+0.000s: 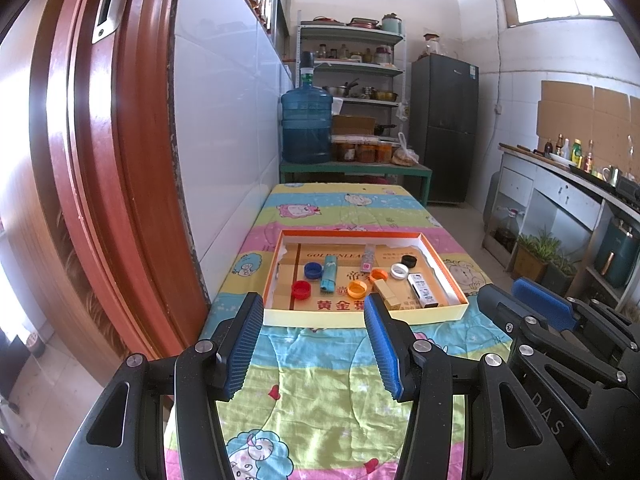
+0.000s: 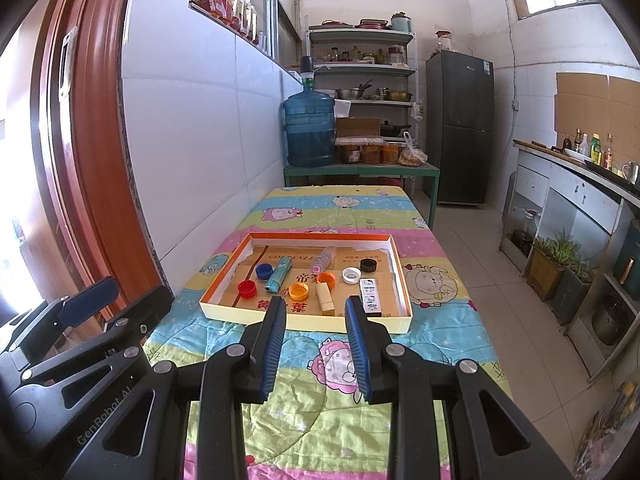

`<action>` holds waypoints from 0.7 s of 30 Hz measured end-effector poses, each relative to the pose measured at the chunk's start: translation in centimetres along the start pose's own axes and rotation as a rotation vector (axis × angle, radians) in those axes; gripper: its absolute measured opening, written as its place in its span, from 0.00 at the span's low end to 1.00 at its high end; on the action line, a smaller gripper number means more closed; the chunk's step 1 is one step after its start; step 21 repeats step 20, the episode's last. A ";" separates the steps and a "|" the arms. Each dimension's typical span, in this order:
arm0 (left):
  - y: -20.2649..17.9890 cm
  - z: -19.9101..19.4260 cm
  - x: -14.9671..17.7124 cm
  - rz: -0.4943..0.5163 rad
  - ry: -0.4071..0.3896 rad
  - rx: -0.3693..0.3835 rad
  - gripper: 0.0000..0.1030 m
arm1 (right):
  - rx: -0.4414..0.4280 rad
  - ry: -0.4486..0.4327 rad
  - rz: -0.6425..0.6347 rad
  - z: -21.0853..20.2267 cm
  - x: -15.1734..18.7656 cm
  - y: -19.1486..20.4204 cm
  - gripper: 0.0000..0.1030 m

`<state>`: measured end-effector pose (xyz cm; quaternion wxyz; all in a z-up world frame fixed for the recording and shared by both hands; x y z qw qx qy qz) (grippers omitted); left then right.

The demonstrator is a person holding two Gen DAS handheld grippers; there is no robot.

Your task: Organize rigid objects

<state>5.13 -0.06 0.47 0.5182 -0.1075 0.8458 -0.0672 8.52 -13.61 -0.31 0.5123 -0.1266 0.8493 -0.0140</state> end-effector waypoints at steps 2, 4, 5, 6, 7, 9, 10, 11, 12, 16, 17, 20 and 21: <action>0.0 0.0 0.0 0.000 0.000 -0.001 0.53 | 0.000 0.000 0.000 0.0 0.0 0.0 0.30; -0.1 0.0 -0.1 0.000 0.001 0.000 0.53 | 0.000 0.001 0.000 0.0 0.0 0.0 0.30; -0.1 0.0 0.0 0.001 0.001 0.000 0.53 | -0.001 0.001 0.000 0.0 0.0 0.1 0.30; 0.0 0.0 0.0 0.001 0.002 0.000 0.53 | -0.001 0.001 -0.001 0.1 0.0 0.1 0.30; -0.1 0.0 0.0 0.000 0.002 0.000 0.53 | 0.000 0.001 -0.001 0.1 0.0 0.1 0.30; -0.1 0.0 -0.1 0.000 0.001 -0.001 0.53 | -0.001 0.002 0.000 0.1 0.0 0.1 0.30; -0.2 0.0 -0.1 0.000 0.001 0.000 0.53 | 0.000 0.001 0.000 0.1 0.0 0.1 0.30; -0.2 0.0 -0.1 -0.001 0.002 -0.001 0.53 | 0.000 0.001 0.000 0.0 0.1 0.1 0.30; -0.1 0.0 0.0 -0.002 0.002 -0.002 0.53 | 0.000 0.001 0.000 0.1 0.0 0.1 0.30; 0.5 0.0 0.5 -0.004 -0.001 -0.011 0.53 | -0.001 0.002 -0.001 0.1 0.0 0.1 0.30; 0.6 0.0 0.6 -0.005 -0.001 -0.011 0.53 | -0.001 0.003 -0.001 0.0 0.1 0.1 0.30; 0.6 0.1 0.7 -0.007 -0.005 -0.015 0.53 | -0.002 0.003 -0.001 0.1 0.1 0.2 0.30; 0.6 0.1 0.7 -0.007 -0.005 -0.015 0.53 | -0.002 0.003 -0.001 0.1 0.1 0.2 0.30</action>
Point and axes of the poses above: each gripper's, at about its wrist camera, not at the fingertips, and z roughly the way its jaws point, y to its left, x to its underside, the point moved 7 cm from there along z, roughly the way its jaws point, and after that the axes turned 12 degrees about -z, right-handed, at the moved point
